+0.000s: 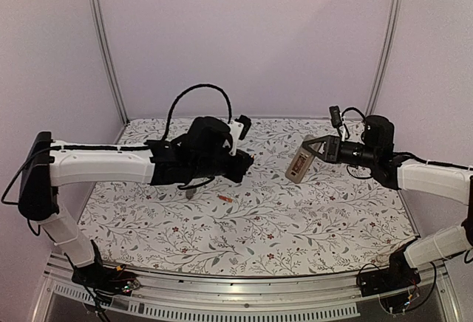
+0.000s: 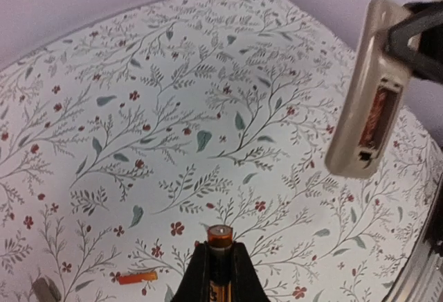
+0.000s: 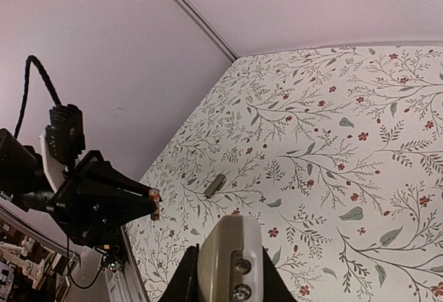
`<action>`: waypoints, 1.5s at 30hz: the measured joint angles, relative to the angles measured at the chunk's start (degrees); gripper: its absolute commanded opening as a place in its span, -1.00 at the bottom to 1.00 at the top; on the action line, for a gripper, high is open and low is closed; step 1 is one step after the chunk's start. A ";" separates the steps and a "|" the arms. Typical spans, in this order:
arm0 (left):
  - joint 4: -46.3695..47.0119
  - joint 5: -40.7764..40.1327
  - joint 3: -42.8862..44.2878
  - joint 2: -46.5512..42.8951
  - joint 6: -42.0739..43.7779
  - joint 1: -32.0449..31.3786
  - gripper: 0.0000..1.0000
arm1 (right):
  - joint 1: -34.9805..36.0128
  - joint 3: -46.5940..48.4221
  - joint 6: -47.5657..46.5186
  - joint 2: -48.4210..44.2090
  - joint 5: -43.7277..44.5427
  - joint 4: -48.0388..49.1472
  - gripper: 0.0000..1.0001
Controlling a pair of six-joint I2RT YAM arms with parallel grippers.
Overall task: Load the batteries into the remote control
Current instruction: Pick up the battery from the center of the board, then place the battery in the battery compartment.
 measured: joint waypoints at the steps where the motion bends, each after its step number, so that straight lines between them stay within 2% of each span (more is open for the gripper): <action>1: 2.34 0.57 -0.66 -3.06 0.57 0.00 -1.00 | 0.00 -0.72 1.64 0.07 -0.83 2.32 -1.00; 5: 17.20 7.08 -1.73 -7.21 4.72 -0.42 -1.00 | 0.17 -3.43 8.24 1.16 -3.80 14.49 -1.00; 7: 20.70 9.77 -1.70 -7.06 6.82 -0.72 -1.00 | 0.33 -4.17 11.19 1.92 -4.63 20.02 -1.00; 16: 22.60 15.56 2.32 -2.69 14.01 -4.13 -1.00 | 3.23 -4.87 20.59 7.48 -6.25 38.03 -1.00; 26: 20.15 14.32 7.23 0.24 17.64 -4.68 -1.00 | 5.18 -4.87 24.92 10.47 -6.49 45.86 -1.00; 35: 15.87 9.31 9.66 2.58 18.56 -4.98 -1.00 | 5.27 -5.40 26.71 10.69 -6.05 48.76 -1.00; 41: 14.10 8.59 10.91 3.02 18.47 -5.14 -0.78 | 5.27 -5.92 27.61 10.97 -5.11 50.07 -1.00; 45: 13.35 8.17 11.69 3.37 18.36 -5.20 -0.72 | 5.27 -5.99 27.98 11.21 -4.76 50.66 -1.00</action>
